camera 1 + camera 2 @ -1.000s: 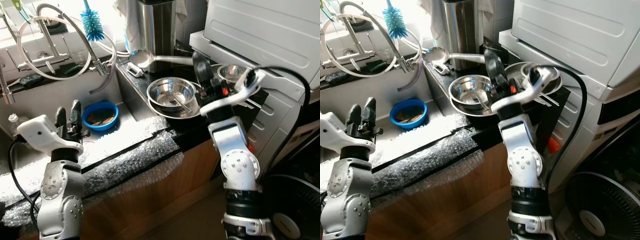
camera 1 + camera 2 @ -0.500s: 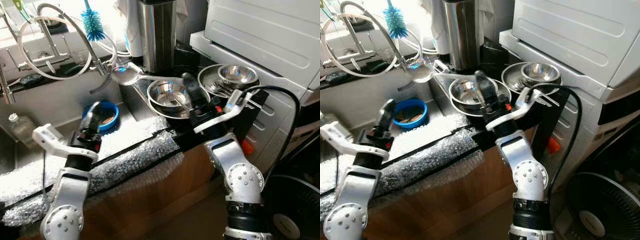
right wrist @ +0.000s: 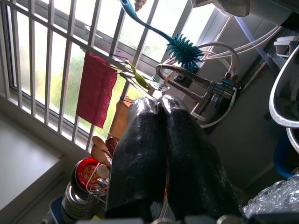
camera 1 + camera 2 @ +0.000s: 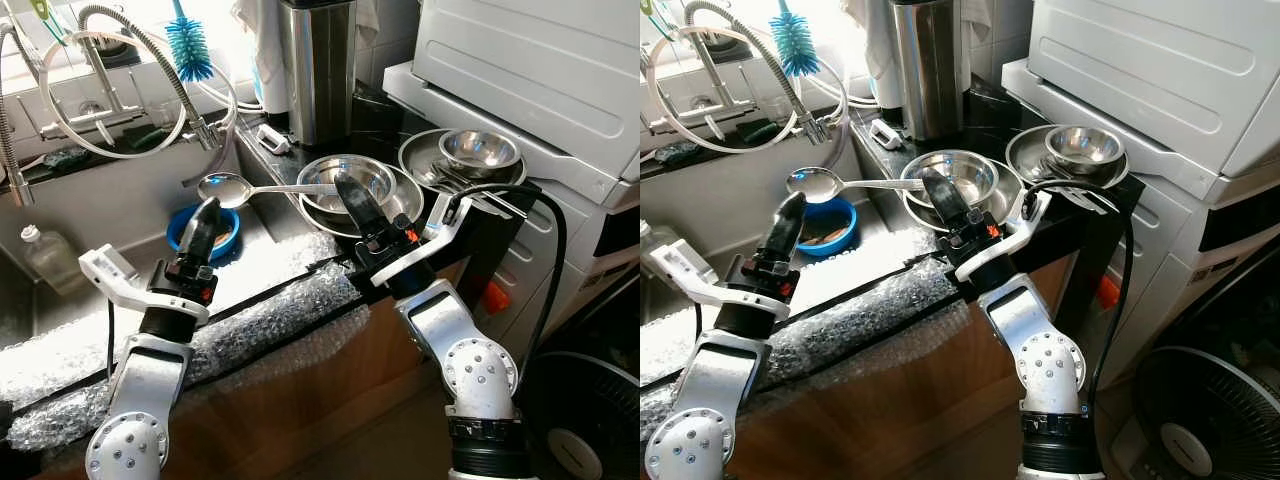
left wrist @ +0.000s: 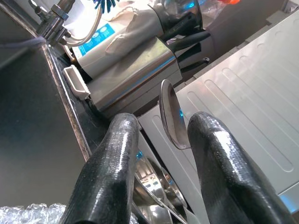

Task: Kitchen organization

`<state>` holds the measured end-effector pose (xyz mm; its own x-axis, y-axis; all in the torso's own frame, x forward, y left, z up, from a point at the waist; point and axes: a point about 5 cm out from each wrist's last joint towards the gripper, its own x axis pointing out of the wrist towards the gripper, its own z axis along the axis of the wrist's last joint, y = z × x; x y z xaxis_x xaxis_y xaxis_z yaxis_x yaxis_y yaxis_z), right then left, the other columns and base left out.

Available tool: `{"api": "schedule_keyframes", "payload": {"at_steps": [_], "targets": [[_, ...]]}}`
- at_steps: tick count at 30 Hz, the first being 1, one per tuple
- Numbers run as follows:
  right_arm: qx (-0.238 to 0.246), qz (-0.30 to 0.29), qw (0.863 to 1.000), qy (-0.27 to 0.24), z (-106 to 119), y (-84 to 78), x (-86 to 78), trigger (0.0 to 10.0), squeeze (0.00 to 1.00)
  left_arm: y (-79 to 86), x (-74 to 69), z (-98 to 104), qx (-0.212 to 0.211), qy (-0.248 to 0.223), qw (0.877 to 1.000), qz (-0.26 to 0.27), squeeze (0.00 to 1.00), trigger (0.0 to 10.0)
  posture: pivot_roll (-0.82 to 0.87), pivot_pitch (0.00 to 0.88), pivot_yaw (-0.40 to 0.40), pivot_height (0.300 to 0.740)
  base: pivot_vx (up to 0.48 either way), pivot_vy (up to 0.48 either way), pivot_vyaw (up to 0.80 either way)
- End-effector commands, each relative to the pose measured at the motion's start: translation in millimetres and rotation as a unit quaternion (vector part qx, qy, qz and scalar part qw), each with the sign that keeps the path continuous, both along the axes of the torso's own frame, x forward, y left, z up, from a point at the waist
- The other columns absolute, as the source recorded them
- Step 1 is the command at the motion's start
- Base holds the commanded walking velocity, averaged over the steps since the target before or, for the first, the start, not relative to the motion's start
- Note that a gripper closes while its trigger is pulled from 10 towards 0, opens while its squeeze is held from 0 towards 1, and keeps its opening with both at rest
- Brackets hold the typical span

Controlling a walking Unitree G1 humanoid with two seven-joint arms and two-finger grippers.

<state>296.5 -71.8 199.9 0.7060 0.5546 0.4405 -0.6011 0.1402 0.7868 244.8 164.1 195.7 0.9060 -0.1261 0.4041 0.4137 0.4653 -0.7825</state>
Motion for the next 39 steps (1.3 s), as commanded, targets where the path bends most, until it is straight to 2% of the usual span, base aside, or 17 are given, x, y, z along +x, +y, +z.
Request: {"api": "schedule_keyframes", "payload": {"at_steps": [1,24,25,26,27,39], "targets": [[-0.01,0.006,1.0,-0.016,6,2.7,-3.5,10.0,0.0,0.4,-1.3,5,0.004,-0.01,1.0,0.001,0.0,10.0,-0.1,0.0,0.065,0.74,0.0,0.0,0.0],[-0.031,0.051,0.998,-0.017,1,8.2,-14.6,10.0,0.0,-1.3,0.9,2,-0.001,-0.004,1.0,0.007,0.0,10.0,-0.11,0.0,0.057,0.74,0.0,0.0,0.0],[-0.031,0.052,0.998,-0.018,1,8.2,-14.9,10.0,0.0,-1.2,1.0,2,-0.001,-0.003,1.0,0.008,0.0,9.1,-0.11,0.0,0.056,0.74,0.0,0.0,0.0],[-0.031,0.052,0.998,-0.017,1,8.1,-15.0,10.0,0.0,-1.2,0.9,2,-0.001,-0.003,1.0,0.008,0.0,3.0,-0.11,0.0,0.056,0.74,0.0,0.0,0.0],[-0.032,0.051,0.998,-0.017,0,8.0,-15.0,10.0,0.0,-1.2,0.9,2,-0.001,-0.003,1.0,0.008,0.0,0.0,-0.11,0.002,0.055,0.74,0.0,0.0,0.0],[-0.044,0.049,0.998,-0.022,-1,8.8,-15.3,10.0,0.0,-2.4,0.0,3,-0.004,-0.004,1.0,0.003,0.0,0.0,-0.11,0.007,0.056,0.74,0.0,0.0,0.0]]}}
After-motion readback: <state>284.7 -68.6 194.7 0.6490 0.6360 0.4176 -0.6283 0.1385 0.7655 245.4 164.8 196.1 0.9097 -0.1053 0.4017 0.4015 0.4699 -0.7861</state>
